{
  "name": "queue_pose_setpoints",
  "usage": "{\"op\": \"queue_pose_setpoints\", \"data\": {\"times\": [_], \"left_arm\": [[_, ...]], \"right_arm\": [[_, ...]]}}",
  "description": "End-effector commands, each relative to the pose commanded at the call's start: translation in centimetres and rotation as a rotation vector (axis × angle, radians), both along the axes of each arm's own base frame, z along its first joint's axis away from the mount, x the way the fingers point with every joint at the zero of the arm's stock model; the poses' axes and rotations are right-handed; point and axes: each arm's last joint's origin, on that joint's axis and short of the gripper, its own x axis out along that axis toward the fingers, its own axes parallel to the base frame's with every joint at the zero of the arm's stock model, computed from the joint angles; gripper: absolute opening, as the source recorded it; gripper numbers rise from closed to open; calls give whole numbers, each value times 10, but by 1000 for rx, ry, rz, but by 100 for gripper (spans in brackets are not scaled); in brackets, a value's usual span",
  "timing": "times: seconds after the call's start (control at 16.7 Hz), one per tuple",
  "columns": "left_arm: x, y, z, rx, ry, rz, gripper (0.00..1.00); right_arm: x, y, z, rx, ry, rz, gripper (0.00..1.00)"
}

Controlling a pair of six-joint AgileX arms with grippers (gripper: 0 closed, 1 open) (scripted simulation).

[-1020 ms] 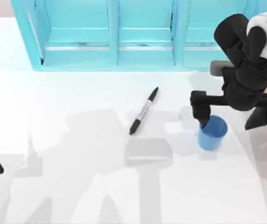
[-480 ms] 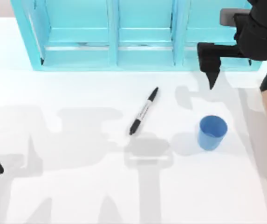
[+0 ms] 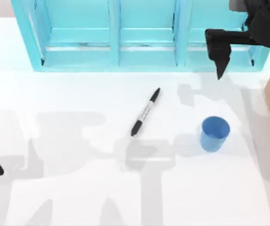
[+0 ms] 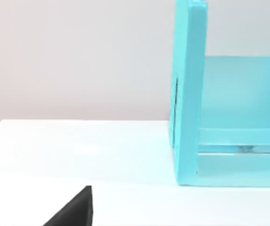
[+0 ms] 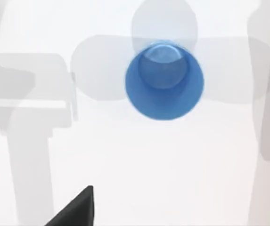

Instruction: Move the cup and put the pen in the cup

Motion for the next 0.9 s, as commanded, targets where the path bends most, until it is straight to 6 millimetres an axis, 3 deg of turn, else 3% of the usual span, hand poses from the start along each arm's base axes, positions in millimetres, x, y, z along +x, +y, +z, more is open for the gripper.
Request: {"op": "queue_pose_setpoints", "data": {"times": [0.12, 0.3, 0.66, 0.9], "left_arm": [[0, 0, 0, 0, 0, 0, 100], [0, 0, 0, 0, 0, 0, 100], [0, 0, 0, 0, 0, 0, 100], [0, 0, 0, 0, 0, 0, 100]], "right_arm": [[2, 5, -3, 3, 5, -2, 100], [14, 28, -22, 19, 16, -41, 100], [47, 89, -82, 86, 9, -269, 100], [58, 122, -120, 133, 16, -416, 100]]}}
